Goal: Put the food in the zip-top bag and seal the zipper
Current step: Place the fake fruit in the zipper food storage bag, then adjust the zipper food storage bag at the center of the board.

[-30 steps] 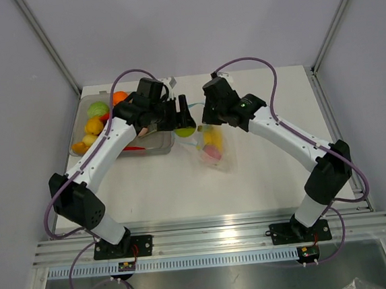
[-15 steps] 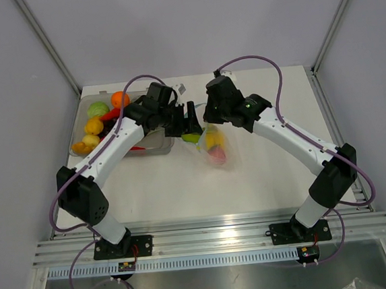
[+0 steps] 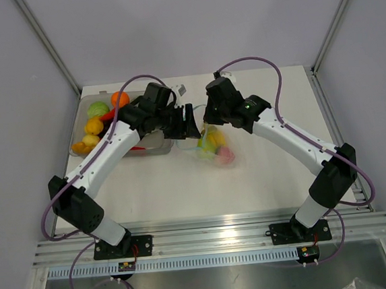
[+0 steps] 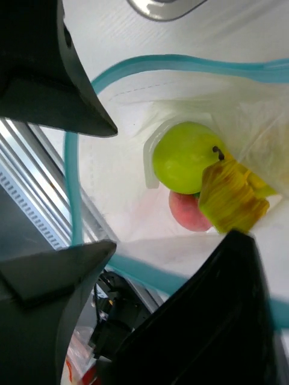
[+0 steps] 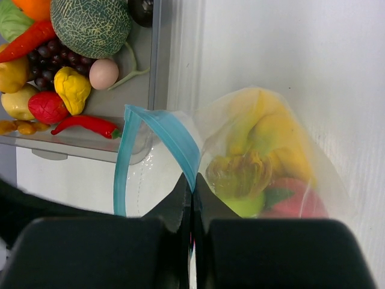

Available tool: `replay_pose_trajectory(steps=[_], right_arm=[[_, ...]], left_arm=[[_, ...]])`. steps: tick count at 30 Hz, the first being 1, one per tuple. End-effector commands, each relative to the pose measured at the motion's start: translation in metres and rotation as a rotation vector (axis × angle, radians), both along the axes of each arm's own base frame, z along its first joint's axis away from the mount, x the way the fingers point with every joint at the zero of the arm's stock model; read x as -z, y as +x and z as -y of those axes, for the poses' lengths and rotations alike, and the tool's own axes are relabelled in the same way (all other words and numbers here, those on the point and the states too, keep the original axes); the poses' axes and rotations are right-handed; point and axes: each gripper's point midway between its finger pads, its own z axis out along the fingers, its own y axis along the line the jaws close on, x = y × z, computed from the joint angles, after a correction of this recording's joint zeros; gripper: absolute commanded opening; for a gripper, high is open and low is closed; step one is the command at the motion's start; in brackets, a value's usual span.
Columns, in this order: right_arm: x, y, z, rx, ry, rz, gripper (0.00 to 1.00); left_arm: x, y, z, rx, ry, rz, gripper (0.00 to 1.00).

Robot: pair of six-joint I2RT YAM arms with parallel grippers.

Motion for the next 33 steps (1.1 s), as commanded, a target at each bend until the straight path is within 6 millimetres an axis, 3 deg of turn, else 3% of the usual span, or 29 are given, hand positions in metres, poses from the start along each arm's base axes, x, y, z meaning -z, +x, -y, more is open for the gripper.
replay_pose_trajectory(steps=[1, 3, 7, 8, 9, 10, 12, 13, 15, 18, 19, 20, 23, 28, 31, 33], right_arm=[[-0.028, -0.001, -0.003, 0.01, 0.059, 0.069, 0.0], [-0.028, -0.002, -0.003, 0.008, 0.06, 0.068, 0.0], [-0.029, -0.004, 0.0, 0.012, 0.058, 0.074, 0.0], [-0.029, -0.004, 0.002, 0.016, 0.055, 0.074, 0.0], [-0.029, -0.005, 0.003, 0.016, 0.053, 0.075, 0.0], [-0.031, -0.005, 0.004, 0.018, 0.054, 0.078, 0.0], [-0.032, -0.005, 0.005, 0.02, 0.05, 0.081, 0.0], [-0.031, -0.006, 0.006, 0.021, 0.048, 0.079, 0.0], [-0.032, -0.007, 0.006, 0.02, 0.049, 0.08, 0.0], [-0.032, -0.007, 0.007, 0.022, 0.05, 0.08, 0.0], [-0.033, -0.008, 0.008, 0.022, 0.049, 0.082, 0.0], [-0.032, -0.009, 0.01, 0.026, 0.044, 0.081, 0.0], [-0.037, -0.011, 0.015, 0.031, 0.033, 0.092, 0.0], [-0.056, -0.011, 0.021, 0.03, 0.016, 0.122, 0.0], [-0.061, -0.012, 0.025, 0.032, 0.003, 0.136, 0.0], [-0.056, -0.012, 0.03, 0.042, -0.011, 0.14, 0.0]], left_arm=[[-0.061, -0.001, -0.011, -0.012, -0.046, 0.17, 0.61], [-0.054, 0.007, -0.023, -0.075, 0.008, 0.182, 0.41], [-0.025, 0.016, -0.041, -0.176, 0.082, 0.153, 0.37], [-0.02, 0.019, -0.046, -0.207, 0.101, 0.155, 0.41], [-0.014, 0.021, -0.048, -0.221, 0.112, 0.152, 0.53], [-0.009, 0.023, -0.05, -0.235, 0.117, 0.15, 0.7], [0.008, 0.025, -0.053, -0.251, 0.152, 0.127, 0.82], [0.012, 0.027, -0.053, -0.253, 0.153, 0.124, 0.82], [0.029, 0.027, -0.049, -0.239, 0.162, 0.092, 0.76], [0.042, 0.027, -0.04, -0.212, 0.141, 0.058, 0.56], [0.043, 0.027, -0.038, -0.206, 0.136, 0.052, 0.48], [0.043, 0.027, -0.036, -0.199, 0.133, 0.046, 0.26], [0.021, 0.031, -0.034, -0.191, 0.114, 0.081, 0.0], [-0.046, 0.038, -0.022, -0.161, 0.004, 0.195, 0.0], [-0.06, 0.037, -0.016, -0.125, -0.02, 0.199, 0.0], [-0.053, 0.041, -0.016, -0.124, -0.006, 0.192, 0.0]])
